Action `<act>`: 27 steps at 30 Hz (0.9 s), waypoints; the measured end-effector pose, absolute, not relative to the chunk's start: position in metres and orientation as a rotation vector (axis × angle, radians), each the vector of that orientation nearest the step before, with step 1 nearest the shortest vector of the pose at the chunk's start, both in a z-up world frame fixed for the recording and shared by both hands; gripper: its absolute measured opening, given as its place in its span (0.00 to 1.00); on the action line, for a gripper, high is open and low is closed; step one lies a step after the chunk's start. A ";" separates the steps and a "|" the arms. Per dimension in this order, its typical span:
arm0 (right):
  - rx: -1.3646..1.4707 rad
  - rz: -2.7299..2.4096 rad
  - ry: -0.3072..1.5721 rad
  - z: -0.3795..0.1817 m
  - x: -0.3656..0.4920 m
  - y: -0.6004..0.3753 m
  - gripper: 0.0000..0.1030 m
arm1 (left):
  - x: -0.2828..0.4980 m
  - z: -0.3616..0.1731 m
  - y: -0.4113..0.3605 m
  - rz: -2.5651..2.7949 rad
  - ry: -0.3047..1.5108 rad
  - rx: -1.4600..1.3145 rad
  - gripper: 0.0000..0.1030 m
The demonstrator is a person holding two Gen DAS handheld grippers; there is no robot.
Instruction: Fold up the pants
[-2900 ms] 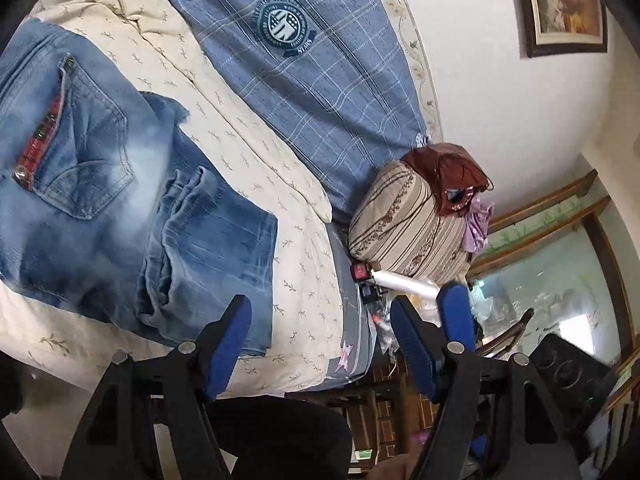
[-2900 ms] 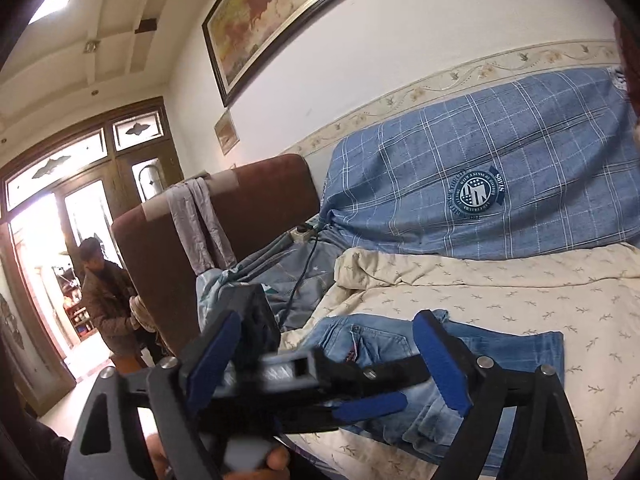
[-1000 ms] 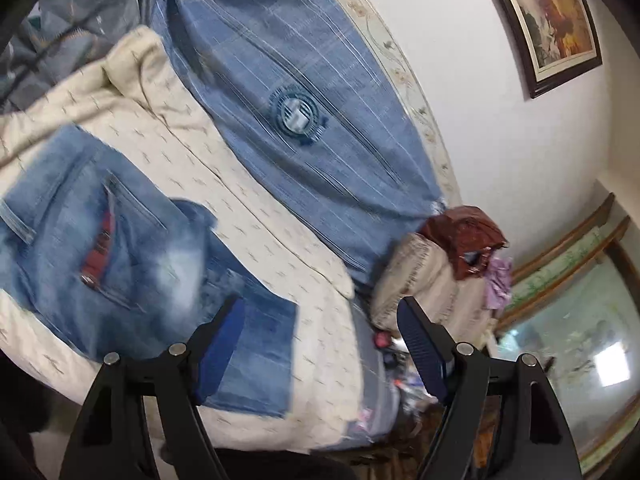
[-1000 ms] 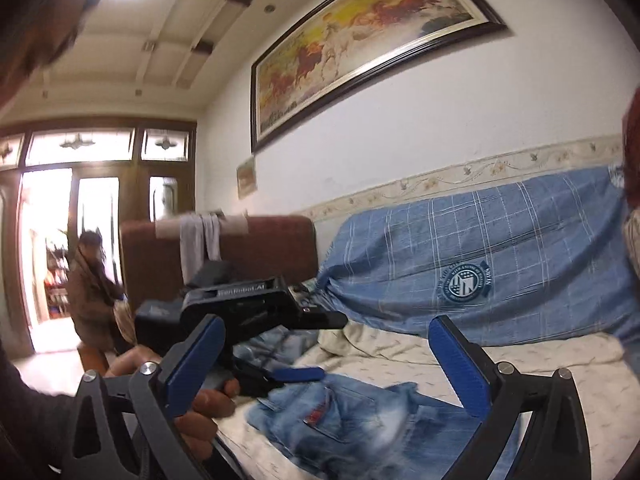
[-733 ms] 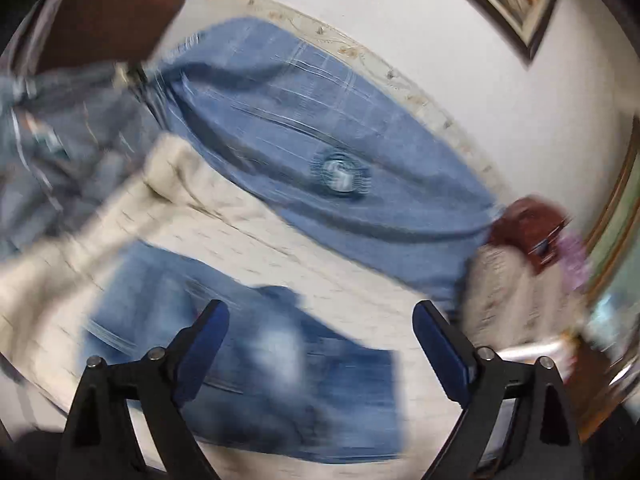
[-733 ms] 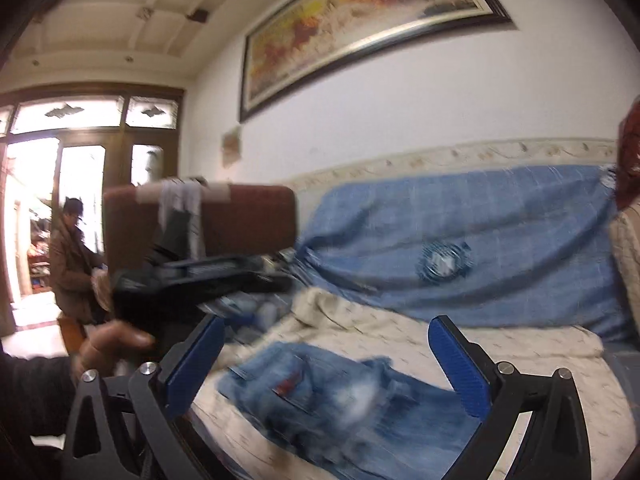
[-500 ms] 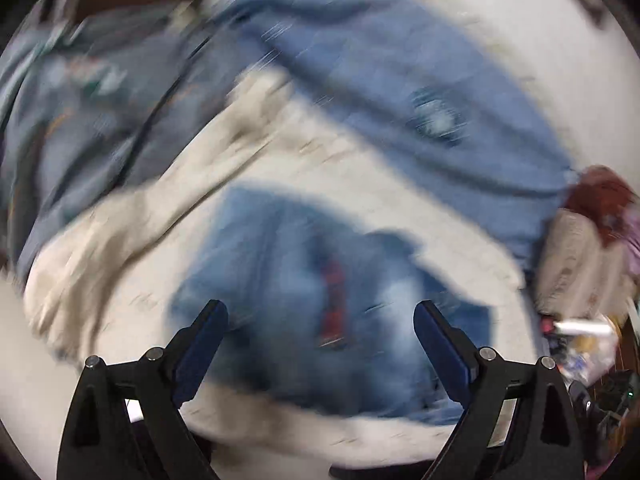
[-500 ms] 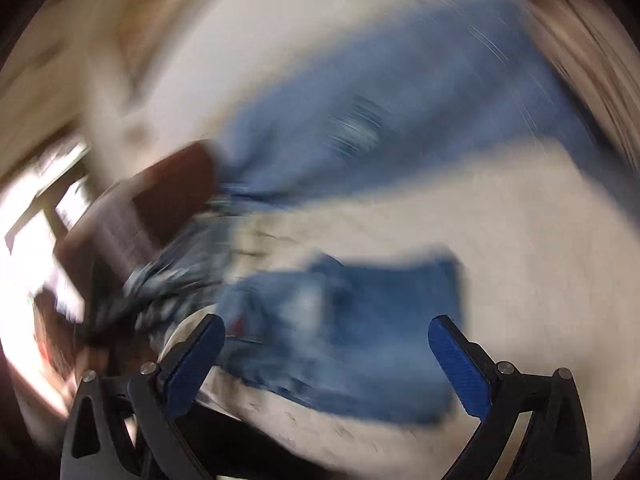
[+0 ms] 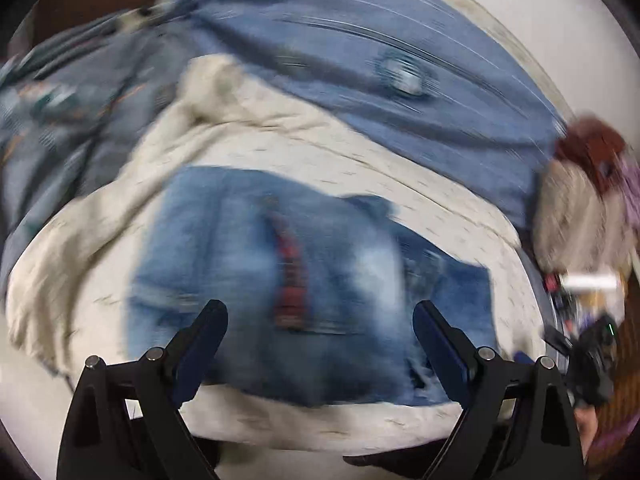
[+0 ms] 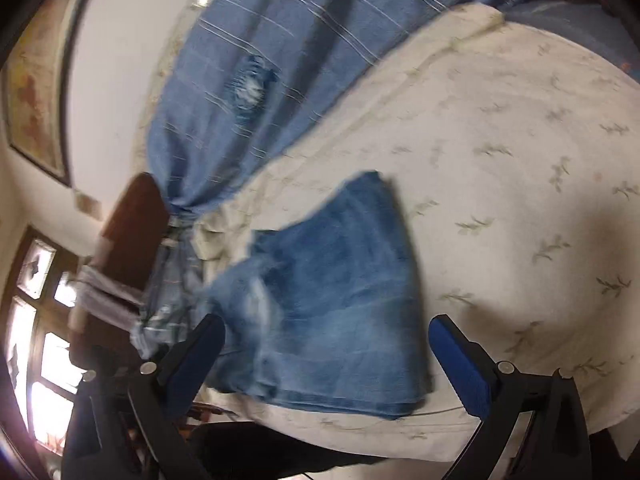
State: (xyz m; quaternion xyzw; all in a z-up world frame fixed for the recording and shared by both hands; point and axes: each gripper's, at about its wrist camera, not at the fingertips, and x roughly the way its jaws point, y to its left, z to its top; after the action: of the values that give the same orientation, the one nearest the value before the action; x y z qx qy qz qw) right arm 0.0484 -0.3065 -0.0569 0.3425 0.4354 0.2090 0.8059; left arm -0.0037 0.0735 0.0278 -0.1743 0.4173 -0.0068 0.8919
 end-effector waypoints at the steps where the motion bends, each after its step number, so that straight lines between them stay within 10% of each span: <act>1: 0.737 0.459 0.945 -0.061 0.050 -0.305 1.00 | -0.001 0.030 0.058 -0.047 0.864 -0.311 0.91; 5: 0.699 0.493 1.005 -0.071 0.054 -0.291 1.00 | 0.007 0.033 0.033 -0.014 0.830 -0.184 0.91; 16: 0.515 0.705 0.897 -0.021 0.045 -0.217 1.00 | -0.066 -0.040 0.174 0.139 0.740 -1.033 0.91; 27: 0.638 0.930 1.094 -0.060 0.091 -0.129 1.00 | -0.069 -0.047 0.173 0.146 0.731 -1.080 0.90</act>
State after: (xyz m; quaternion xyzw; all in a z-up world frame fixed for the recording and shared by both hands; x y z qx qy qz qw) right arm 0.0906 -0.1293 -0.0600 0.2874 0.4922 0.4187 0.7070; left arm -0.0693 0.1727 -0.0475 -0.5019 0.3398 0.0680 0.7925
